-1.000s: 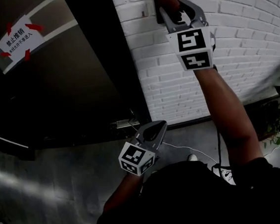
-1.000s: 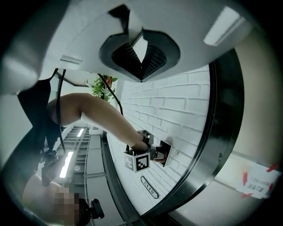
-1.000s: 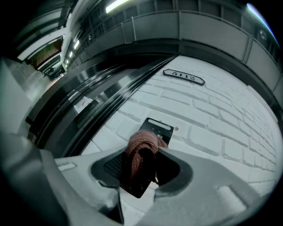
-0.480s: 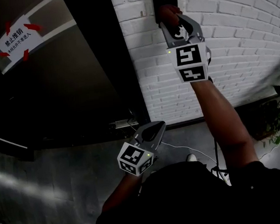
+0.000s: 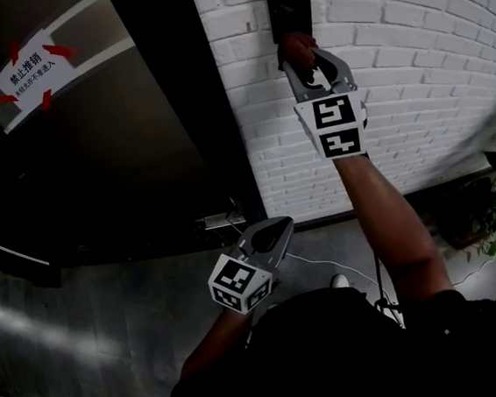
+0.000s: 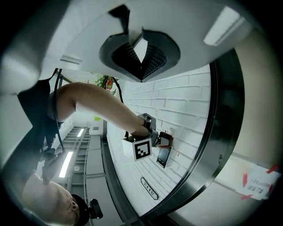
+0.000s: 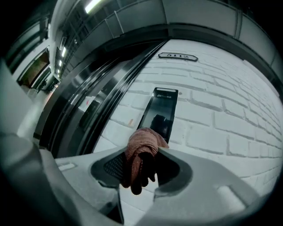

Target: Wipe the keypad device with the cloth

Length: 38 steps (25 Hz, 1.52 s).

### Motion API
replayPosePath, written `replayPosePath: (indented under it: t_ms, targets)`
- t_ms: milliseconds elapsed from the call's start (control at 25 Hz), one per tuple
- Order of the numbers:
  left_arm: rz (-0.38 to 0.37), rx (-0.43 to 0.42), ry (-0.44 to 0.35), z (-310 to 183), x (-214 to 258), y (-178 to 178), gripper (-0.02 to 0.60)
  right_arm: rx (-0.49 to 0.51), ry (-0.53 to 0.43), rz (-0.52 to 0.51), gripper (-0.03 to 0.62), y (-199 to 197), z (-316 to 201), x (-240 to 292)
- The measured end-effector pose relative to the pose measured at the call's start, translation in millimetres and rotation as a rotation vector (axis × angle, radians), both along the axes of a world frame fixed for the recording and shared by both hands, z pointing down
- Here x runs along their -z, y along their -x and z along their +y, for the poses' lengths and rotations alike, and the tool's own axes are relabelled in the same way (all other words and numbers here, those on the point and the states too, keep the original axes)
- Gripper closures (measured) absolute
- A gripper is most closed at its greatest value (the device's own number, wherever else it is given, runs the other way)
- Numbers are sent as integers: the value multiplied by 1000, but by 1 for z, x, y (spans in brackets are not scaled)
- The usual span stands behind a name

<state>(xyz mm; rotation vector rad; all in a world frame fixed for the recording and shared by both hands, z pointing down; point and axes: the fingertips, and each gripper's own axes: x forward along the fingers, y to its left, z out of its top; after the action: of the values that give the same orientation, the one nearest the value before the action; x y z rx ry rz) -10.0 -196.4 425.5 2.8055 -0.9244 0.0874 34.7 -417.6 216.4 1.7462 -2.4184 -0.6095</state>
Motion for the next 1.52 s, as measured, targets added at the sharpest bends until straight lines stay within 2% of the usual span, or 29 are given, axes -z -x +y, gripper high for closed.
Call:
replayPosePath:
  t_ms: [200, 440, 680, 960, 1120, 1520]
  targets:
    - [-2, 2, 4, 1, 1, 1, 565, 27, 46, -15, 451, 2, 2, -12]
    - [-4, 2, 0, 4, 0, 1, 565, 82, 113, -123, 453, 1, 12, -14]
    - [-1, 8, -7, 2, 1, 3, 565, 85, 3, -116, 453, 5, 30, 31]
    - [-2, 12, 4, 4, 0, 4, 565, 48, -123, -111, 453, -6, 26, 111]
    - [5, 26, -5, 3, 2, 6, 565, 34, -191, -75, 453, -1, 24, 148]
    - [7, 56, -25, -1, 2, 13, 565, 16, -186, -87, 453, -1, 4, 162]
